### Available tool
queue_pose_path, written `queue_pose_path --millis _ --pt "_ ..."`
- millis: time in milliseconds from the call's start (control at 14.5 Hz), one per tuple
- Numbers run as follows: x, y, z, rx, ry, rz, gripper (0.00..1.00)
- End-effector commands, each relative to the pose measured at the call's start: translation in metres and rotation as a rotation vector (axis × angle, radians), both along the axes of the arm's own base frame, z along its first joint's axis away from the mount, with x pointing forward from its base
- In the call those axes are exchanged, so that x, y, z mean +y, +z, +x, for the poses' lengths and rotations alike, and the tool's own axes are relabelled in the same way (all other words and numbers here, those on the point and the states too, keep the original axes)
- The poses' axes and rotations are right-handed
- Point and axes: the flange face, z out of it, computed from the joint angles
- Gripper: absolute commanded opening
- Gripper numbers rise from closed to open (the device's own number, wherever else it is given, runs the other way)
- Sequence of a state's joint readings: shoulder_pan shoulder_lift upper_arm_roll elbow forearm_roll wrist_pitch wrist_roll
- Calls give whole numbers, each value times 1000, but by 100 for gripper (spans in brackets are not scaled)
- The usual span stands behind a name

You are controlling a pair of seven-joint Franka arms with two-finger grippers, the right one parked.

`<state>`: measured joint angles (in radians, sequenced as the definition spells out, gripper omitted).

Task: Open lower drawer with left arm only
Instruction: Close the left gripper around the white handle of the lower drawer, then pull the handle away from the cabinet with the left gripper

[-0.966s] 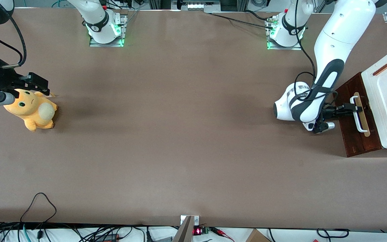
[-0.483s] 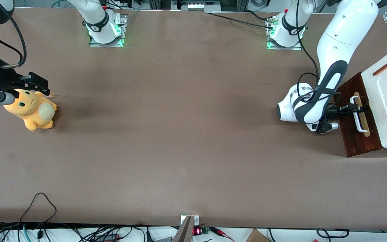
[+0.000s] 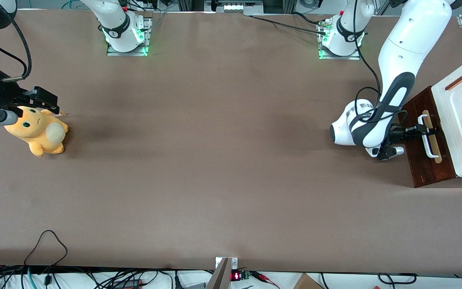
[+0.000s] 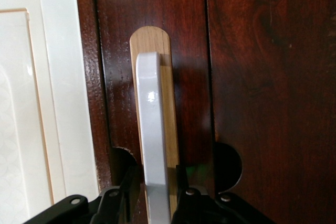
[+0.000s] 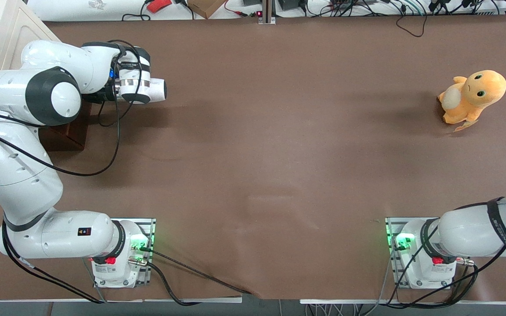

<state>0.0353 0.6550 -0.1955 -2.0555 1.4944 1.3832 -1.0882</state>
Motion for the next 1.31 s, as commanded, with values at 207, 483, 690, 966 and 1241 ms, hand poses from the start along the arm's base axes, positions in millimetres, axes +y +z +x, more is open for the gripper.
queue_pose_path --millis 207,483,690,966,1241 --pt "1 -7 15 -2 -21 -4 29" --pt "2 -6 16 -3 -36 4 25" --pt "3 -6 16 -4 -37 5 19" --pt "-5 -3 17 -7 -51 7 1" --pt "-42 0 20 -15 -111 -9 0"
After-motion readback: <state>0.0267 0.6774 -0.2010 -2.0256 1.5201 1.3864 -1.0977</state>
